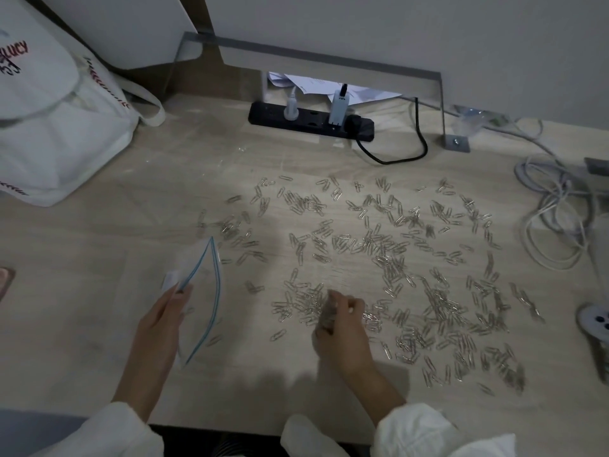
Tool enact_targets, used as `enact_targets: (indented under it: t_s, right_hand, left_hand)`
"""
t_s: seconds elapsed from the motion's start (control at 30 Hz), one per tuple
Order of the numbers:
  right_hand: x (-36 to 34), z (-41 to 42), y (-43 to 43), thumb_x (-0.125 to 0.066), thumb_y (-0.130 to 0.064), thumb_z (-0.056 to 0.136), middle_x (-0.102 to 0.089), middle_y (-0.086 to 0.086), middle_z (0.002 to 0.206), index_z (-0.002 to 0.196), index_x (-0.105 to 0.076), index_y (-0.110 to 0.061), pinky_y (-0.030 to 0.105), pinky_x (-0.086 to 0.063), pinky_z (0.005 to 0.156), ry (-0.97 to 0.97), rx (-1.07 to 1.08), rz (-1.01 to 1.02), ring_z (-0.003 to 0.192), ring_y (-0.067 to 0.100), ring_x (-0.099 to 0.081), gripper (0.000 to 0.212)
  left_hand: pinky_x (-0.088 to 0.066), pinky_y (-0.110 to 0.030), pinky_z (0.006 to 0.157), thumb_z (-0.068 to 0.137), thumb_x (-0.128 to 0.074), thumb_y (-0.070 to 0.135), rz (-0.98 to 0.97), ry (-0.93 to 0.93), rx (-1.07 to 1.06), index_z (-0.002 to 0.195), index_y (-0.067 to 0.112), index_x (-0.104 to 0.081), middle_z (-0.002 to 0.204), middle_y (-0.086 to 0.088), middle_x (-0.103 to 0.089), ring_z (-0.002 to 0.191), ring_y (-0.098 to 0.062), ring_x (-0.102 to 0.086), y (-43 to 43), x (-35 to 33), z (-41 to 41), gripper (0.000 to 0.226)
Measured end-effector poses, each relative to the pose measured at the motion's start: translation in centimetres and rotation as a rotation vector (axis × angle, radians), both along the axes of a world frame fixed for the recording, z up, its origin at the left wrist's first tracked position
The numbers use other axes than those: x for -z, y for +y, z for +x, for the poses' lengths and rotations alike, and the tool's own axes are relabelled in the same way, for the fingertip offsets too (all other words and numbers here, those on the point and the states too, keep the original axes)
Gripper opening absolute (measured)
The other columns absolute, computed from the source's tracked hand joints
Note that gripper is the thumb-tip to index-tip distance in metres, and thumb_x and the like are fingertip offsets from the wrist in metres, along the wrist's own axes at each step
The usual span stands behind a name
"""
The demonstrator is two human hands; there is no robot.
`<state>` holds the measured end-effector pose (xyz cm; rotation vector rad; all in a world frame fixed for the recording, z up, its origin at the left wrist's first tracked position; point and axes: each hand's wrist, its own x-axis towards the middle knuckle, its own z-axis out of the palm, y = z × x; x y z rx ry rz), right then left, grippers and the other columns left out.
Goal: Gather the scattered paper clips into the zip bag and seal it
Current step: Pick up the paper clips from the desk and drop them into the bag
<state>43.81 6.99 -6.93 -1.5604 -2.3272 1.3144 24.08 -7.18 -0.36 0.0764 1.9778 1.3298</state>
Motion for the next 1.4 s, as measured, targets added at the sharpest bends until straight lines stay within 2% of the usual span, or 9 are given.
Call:
enact_targets:
  t_s: [0.13, 0.23, 0.4, 0.63, 0.77, 0.9, 1.03, 1.2, 1.4]
  right_hand:
    - [0.0, -2.0, 0.2, -0.061, -0.002, 0.073, -0.024, -0.004, 0.107, 0.124, -0.045, -0.018, 0.016, -0.043, 0.08, 0.041, -0.085, 0.008, 0.084, 0.014, -0.051, 0.056]
    - [0.0, -3.0, 0.4, -0.061, -0.008, 0.073, -0.03, -0.003, 0.105, 0.107, -0.053, -0.019, 0.035, -0.053, 0.074, -0.005, -0.139, 0.052, 0.085, 0.022, -0.058, 0.037]
    - [-0.4, -4.1, 1.0, -0.051, -0.011, 0.083, -0.034, -0.001, 0.1, 0.097, -0.053, -0.012, 0.033, -0.046, 0.069, -0.133, -0.226, 0.076, 0.09, 0.027, -0.054, 0.015]
    - [-1.0, -4.9, 1.2, -0.038, -0.013, 0.093, -0.041, 0.013, 0.123, 0.118, -0.047, -0.007, 0.036, -0.046, 0.077, -0.293, -0.438, 0.127, 0.103, 0.03, -0.053, 0.028]
    - [-1.0, -5.1, 1.2, -0.035, -0.016, 0.095, -0.039, 0.012, 0.126, 0.122, -0.043, -0.009, 0.035, -0.045, 0.076, -0.314, -0.448, 0.142, 0.104, 0.028, -0.052, 0.03]
    - [-0.4, -5.0, 1.0, -0.035, -0.02, 0.091, -0.047, 0.018, 0.12, 0.115, -0.036, -0.023, 0.038, -0.047, 0.065, -0.19, -0.451, 0.174, 0.091, 0.036, -0.058, 0.025]
    - [-0.3, -4.7, 1.7, -0.046, -0.006, 0.086, -0.04, 0.008, 0.123, 0.124, -0.039, -0.014, 0.038, -0.046, 0.07, -0.339, -0.536, 0.178, 0.101, 0.031, -0.055, 0.039]
    - [-0.8, -4.7, 2.4, -0.045, -0.009, 0.09, -0.05, 0.003, 0.091, 0.09, -0.045, -0.015, 0.028, -0.039, 0.062, -0.158, -0.247, 0.099, 0.079, 0.023, -0.053, 0.006]
    - [-4.6, -8.1, 2.3, -0.053, 0.004, 0.085, -0.052, 0.005, 0.06, 0.072, -0.047, -0.01, 0.015, -0.043, 0.045, 0.173, 0.22, -0.312, 0.041, 0.003, -0.052, 0.02]
  left_hand:
    - [-0.03, -0.036, 0.112, 0.09, -0.054, 0.035, -0.016, 0.016, 0.01, 0.127, 0.021, -0.056, 0.136, 0.009, -0.052, 0.122, -0.006, -0.05, -0.2, 0.0, -0.2, 0.04]
    - [-0.029, -0.034, 0.112, 0.09, -0.054, 0.037, -0.007, 0.014, 0.012, 0.128, 0.023, -0.055, 0.137, 0.011, -0.051, 0.127, -0.005, -0.045, -0.4, -0.1, -0.5, 0.04]
    - [-0.031, -0.036, 0.111, 0.09, -0.055, 0.034, 0.013, -0.007, -0.042, 0.12, 0.019, -0.062, 0.128, 0.007, -0.059, 0.119, -0.007, -0.052, -0.7, 0.0, -1.0, 0.034]
    - [-0.036, -0.036, 0.106, 0.068, -0.064, 0.043, 0.112, -0.025, -0.123, 0.118, 0.01, -0.061, 0.114, 0.002, -0.065, 0.114, -0.012, -0.055, -0.4, -0.6, -1.8, 0.06]
    - [-0.035, -0.04, 0.108, 0.09, -0.053, 0.022, 0.151, -0.003, -0.127, 0.099, 0.021, -0.065, 0.111, 0.007, -0.067, 0.114, -0.017, -0.055, -0.3, -1.1, -2.7, 0.015]
    - [-0.036, -0.037, 0.105, 0.096, -0.041, 0.015, 0.12, 0.024, -0.096, 0.099, 0.02, -0.064, 0.11, -0.006, -0.066, 0.116, -0.022, -0.055, -0.5, -0.8, -3.7, 0.024]
    - [-0.036, -0.037, 0.106, 0.098, -0.039, 0.018, 0.08, 0.042, -0.043, 0.093, 0.028, -0.064, 0.106, 0.001, -0.067, 0.113, -0.019, -0.057, -0.6, -0.4, -4.1, 0.027]
    - [-0.037, -0.032, 0.102, 0.097, -0.039, 0.017, 0.078, -0.005, -0.021, 0.102, 0.018, -0.064, 0.103, 0.01, -0.065, 0.105, -0.008, -0.057, 0.2, -0.8, -4.0, 0.025]
    - [-0.036, -0.037, 0.107, 0.089, -0.054, 0.034, 0.048, -0.047, 0.021, 0.103, 0.029, -0.066, 0.115, 0.009, -0.064, 0.111, -0.009, -0.056, 0.4, -0.6, -4.4, 0.019]
